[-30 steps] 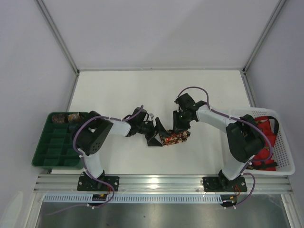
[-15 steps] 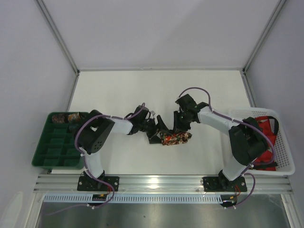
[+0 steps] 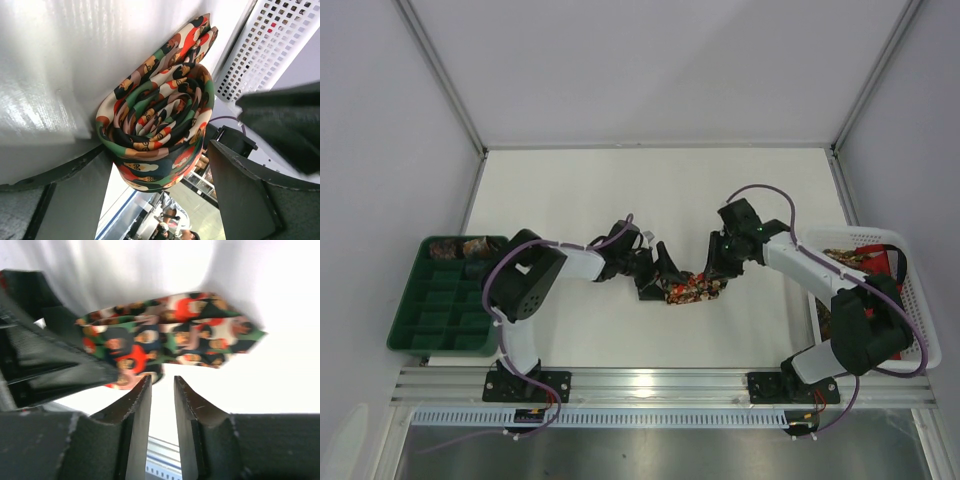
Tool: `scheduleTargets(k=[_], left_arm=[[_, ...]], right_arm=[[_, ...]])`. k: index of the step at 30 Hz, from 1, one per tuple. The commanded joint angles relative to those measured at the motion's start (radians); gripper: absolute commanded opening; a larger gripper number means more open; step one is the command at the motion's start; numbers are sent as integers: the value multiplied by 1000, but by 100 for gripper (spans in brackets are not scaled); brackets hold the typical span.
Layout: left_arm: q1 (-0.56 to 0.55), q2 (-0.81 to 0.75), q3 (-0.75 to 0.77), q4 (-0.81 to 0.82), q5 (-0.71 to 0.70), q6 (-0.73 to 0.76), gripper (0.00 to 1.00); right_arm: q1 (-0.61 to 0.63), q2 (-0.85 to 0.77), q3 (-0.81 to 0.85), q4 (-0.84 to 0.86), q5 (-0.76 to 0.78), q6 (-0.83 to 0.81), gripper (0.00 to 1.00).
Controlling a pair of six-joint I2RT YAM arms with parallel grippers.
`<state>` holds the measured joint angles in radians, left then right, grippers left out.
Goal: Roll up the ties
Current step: Roll the tie, then place the rolled tie into the container
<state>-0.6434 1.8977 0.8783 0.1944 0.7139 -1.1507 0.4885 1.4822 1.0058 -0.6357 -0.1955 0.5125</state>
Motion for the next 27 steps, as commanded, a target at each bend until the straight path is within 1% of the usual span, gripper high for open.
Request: scheduleTargets(k=[1,3,7,12,14,17,20,23,27], left_arm=[[-6,27,24,-30,-45,66,83],[-7,31,27,-32,-45,68,83],[-6,43,45,-38,-41,71,83],[-6,49,62,-56,-42,75,83],[-6,52,68,-59,-39,77,84],[-6,60,79,-65,-42,85,84],[-4,60,85,-84,-45,103,84],[1,63,90,-93,-50,114,84],[21,40,103,-151,-86,166,84]], right_arm=[[-31,-36,-57,10,34,-9,29],[-33,-36,-76,36,47,-6,26],[-34,-46,-144,97,70,24,24],[-36,-48,-259,232,122,70,20],[-36,-37,-301,295,128,95,19],[-36,-2,-323,362,113,115,18],[-30,41,-316,392,76,133,18],[-19,62,-297,386,62,141,18],[-19,15,-277,334,57,126,17]])
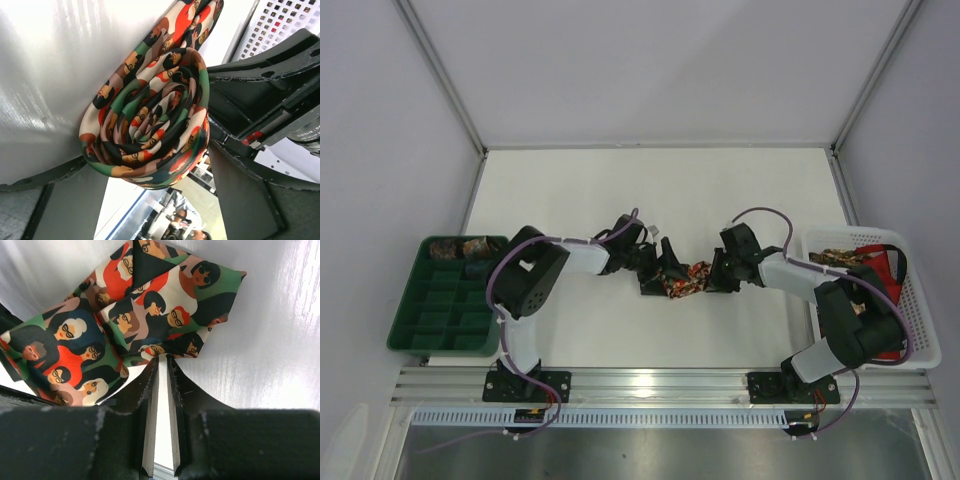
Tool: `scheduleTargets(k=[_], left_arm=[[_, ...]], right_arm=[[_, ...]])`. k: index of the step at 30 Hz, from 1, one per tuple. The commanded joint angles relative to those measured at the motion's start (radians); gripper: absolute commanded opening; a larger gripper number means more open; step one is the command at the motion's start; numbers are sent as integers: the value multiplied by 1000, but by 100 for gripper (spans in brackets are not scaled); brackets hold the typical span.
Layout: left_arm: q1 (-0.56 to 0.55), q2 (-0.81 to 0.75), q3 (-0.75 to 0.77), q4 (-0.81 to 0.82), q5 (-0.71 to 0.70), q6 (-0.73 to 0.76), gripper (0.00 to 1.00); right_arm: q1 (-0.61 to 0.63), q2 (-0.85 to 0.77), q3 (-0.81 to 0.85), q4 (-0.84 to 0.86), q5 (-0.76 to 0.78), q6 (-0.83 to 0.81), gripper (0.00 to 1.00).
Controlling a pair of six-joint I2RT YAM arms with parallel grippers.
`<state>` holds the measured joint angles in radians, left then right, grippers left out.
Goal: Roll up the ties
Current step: Place the rolled tie into the container
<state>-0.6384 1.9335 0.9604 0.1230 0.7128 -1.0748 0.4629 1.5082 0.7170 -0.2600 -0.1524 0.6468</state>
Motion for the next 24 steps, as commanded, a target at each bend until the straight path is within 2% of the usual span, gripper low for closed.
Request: scheduleTargets(k=[1,5,8,12,17,24], left_arm=[[20,-4,23,-83,-90,110,85],[43,-54,8,-71,-101,133,89],[43,-96,-12,-62,-104,144,93],[52,-130,-69,-11,-93,132,97],[60,-151,-152,99,-65,84,98],[60,-160,-189,199,-62,32,98]], right_arm=[[6,-25,19,-73,14,-21,18],[-6,-83,109,-174,4,-108,22],[-26,-92,174,-234,-65,-185,32],[-32,-14,317,-289,-209,-274,46],[-32,116,404,-315,-352,-329,50],[-33,162,417,-326,-386,-352,51]])
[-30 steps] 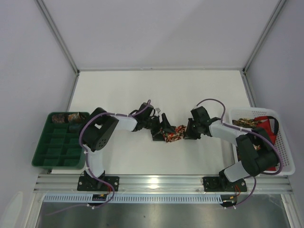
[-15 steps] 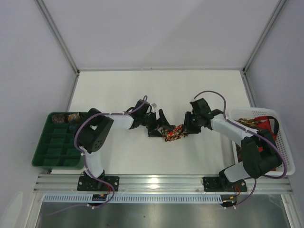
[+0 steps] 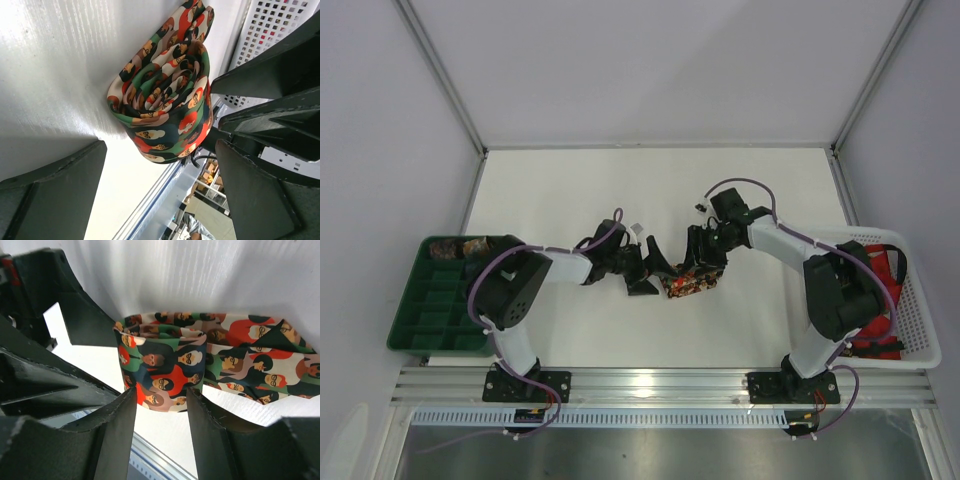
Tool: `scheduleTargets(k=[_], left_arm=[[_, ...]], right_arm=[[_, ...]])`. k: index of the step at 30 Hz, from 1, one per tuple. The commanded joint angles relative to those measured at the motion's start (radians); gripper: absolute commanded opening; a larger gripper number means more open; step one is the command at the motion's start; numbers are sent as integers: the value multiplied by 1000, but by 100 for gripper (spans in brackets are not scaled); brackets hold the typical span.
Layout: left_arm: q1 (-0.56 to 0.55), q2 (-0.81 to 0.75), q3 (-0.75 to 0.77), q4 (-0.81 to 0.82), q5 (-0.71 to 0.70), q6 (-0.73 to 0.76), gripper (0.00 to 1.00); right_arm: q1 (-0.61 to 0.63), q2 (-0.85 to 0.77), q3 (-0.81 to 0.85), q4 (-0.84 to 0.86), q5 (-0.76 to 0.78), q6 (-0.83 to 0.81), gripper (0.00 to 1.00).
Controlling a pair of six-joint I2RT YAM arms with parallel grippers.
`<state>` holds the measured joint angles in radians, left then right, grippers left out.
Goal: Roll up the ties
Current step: Place the rolled tie into the container
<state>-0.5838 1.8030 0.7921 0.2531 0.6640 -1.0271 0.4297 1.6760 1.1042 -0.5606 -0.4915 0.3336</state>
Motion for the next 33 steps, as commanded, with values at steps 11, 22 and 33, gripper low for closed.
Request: scheduleTargets(k=[11,22,33], left_arm=[[-14,7,-1,94,-12,-40,99],[-14,29,7,101,-10,-64,100],[-42,79,56,60,-1,-50,99]], right_arm=[[4,14,-7,-1,21,-16,49],[12,24,-73,57,83,5,46],[-19,-1,-144,131,73,62,39]])
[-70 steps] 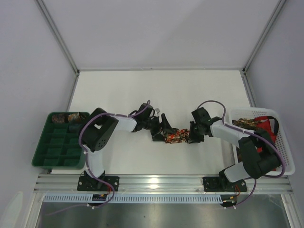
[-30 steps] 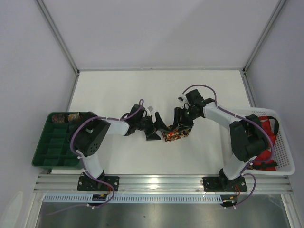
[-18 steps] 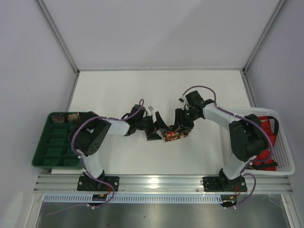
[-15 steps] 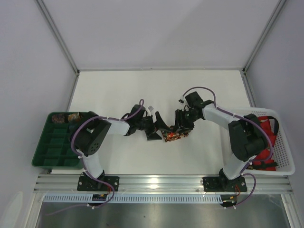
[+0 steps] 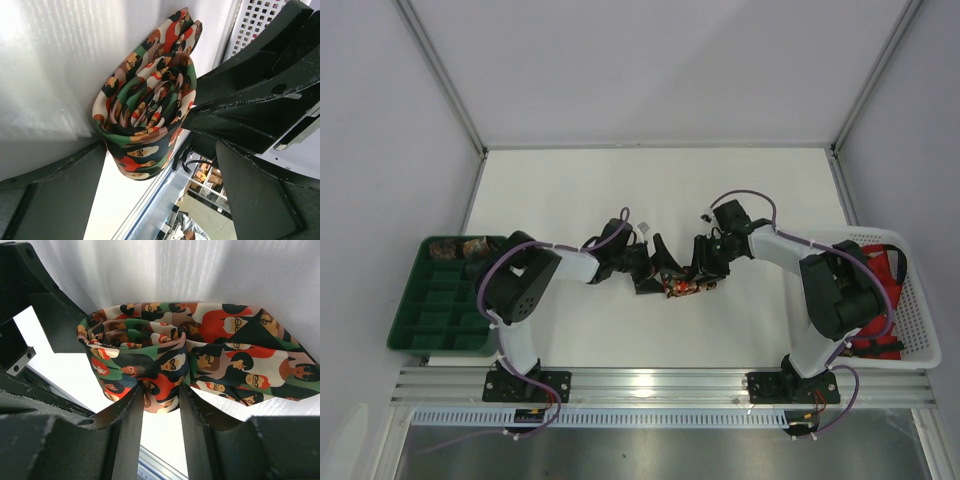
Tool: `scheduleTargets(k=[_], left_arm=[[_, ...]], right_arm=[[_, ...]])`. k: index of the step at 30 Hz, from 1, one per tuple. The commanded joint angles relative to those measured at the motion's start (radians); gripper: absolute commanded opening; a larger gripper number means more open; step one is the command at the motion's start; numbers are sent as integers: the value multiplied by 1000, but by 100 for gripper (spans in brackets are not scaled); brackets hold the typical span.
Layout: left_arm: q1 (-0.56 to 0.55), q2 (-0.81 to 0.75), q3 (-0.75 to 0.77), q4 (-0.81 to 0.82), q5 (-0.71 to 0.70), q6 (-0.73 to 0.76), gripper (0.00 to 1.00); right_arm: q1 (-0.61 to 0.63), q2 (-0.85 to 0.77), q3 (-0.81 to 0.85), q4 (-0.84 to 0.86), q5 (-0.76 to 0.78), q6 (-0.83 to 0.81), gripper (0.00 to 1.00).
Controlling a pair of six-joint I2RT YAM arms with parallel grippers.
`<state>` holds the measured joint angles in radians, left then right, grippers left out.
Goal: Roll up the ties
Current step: Place the rolled tie into the container
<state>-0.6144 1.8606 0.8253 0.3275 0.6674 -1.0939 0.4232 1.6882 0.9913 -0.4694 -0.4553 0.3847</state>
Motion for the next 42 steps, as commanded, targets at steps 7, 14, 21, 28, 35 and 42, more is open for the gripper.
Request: scheduleTargets(k=[7,14,21,28,35,42], left_arm=[[-11,22,34,-68,-12,38,99],[-7,8,40,-111,-19,81,100],[1,17,66,-137,-17,108,99],[-1,34,109,-166,-17,144,98],[-7,57,124,-148,-11,132,96],[-21,84,173,-183,-12,154,93]], right_arm=[[-35,1,-54,72,-25,14,30],[-63,10,-74,98,-77,19,14],[-92,27,-108,135,-117,23,11],[-118,28,-137,153,-135,36,10],[-133,47,-158,173,-146,43,10],[-146,67,-169,186,-144,46,10]])
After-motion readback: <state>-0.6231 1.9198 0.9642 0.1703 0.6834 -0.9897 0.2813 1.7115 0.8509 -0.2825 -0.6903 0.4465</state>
